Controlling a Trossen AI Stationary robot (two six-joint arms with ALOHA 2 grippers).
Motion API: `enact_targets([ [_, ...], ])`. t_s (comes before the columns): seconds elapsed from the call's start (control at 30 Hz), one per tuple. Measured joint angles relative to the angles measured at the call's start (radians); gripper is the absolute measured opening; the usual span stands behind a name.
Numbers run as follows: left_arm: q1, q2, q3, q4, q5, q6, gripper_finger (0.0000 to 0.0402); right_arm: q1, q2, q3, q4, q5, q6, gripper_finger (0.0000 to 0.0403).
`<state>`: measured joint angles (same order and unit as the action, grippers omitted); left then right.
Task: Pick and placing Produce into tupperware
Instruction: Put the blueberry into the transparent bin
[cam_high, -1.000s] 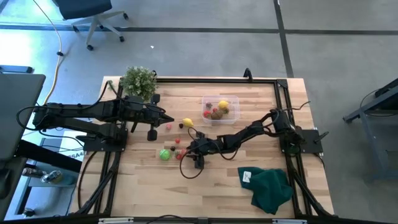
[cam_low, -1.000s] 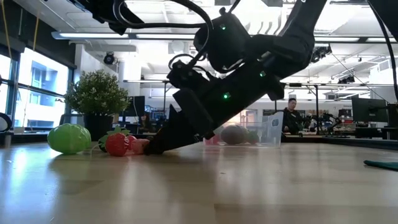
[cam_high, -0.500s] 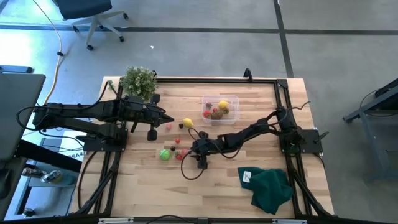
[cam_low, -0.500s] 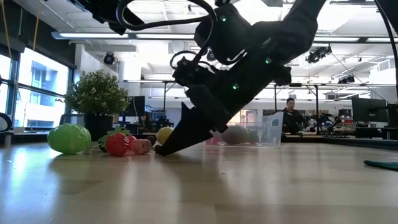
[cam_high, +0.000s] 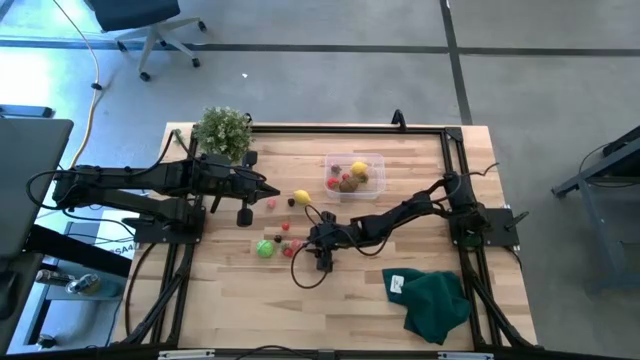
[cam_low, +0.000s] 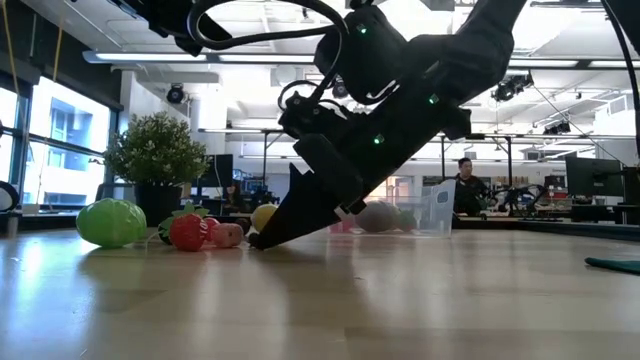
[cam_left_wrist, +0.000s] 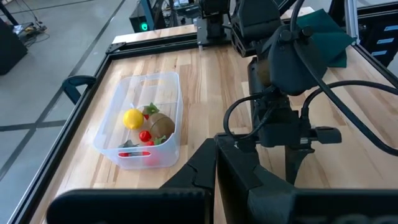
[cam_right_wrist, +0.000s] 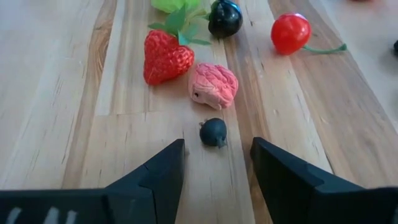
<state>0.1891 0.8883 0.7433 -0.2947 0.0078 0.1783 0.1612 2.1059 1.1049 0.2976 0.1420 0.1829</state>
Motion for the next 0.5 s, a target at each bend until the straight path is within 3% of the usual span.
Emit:
enact_targets([
  [0.5,0.000,0.000,0.000,0.000,0.000,0.000,0.0005,-0.005,0.003,-0.002,0.069,-0.015,-0.069,0.0181],
])
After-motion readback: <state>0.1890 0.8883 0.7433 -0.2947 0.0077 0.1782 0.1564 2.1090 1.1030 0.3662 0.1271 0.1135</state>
